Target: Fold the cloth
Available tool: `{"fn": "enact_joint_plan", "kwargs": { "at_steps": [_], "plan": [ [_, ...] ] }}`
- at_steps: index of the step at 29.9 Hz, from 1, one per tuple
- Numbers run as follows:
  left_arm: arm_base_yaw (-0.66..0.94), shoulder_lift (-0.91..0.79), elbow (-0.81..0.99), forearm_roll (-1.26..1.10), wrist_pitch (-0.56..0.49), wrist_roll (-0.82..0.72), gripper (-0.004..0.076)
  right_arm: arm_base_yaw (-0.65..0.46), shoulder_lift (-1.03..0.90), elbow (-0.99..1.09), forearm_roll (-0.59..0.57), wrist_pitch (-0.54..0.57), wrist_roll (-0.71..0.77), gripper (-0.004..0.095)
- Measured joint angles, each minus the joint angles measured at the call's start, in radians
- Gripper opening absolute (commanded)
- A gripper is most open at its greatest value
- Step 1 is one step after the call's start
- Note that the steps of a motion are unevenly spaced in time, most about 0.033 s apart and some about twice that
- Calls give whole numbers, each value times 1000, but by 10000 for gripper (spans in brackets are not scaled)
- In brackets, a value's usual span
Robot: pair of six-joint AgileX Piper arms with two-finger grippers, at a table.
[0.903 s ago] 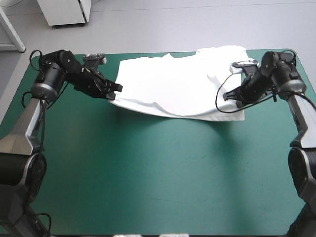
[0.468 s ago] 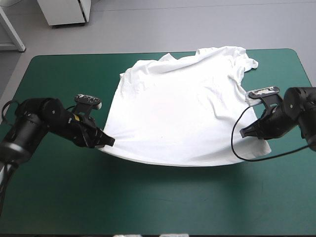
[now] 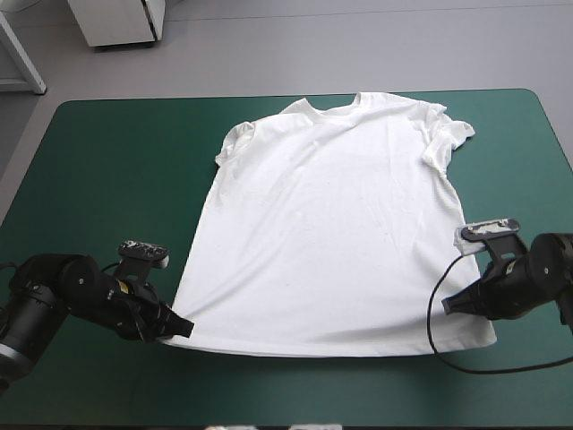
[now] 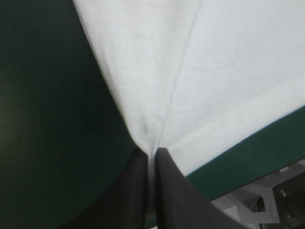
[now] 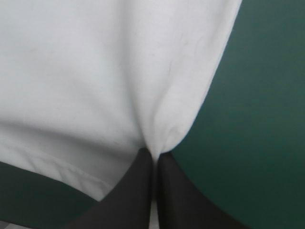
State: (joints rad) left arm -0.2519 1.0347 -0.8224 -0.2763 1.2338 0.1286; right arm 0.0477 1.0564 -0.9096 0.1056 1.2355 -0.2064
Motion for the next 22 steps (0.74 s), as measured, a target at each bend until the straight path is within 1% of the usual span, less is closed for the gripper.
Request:
{"fn": "enact_joint_plan", "kwargs": {
  "at_steps": [6,12,14,16,17,19,21,22],
  "plan": [
    [0,-42,109,-2,-7,-10,-9,0,-77,148,13,-1,7,-17],
    [0,-52,183,-3,-10,-13,-9,0,-103,226,13,-4,11,-16],
    [0,-52,188,-4,-14,-8,-6,0,-103,230,8,-5,13,3],
    [0,-52,188,-4,-15,-6,25,0,-103,230,3,-8,14,77],
    [0,-52,188,-4,-16,-4,53,0,-103,230,2,-8,14,136],
    [0,-52,188,-4,-17,3,158,0,-103,230,6,-8,14,287],
    [0,-52,188,-3,-17,6,273,0,-103,230,15,-8,14,470],
    [0,-53,188,-3,-17,6,335,0,-104,229,23,-8,14,531]
  ]
}}
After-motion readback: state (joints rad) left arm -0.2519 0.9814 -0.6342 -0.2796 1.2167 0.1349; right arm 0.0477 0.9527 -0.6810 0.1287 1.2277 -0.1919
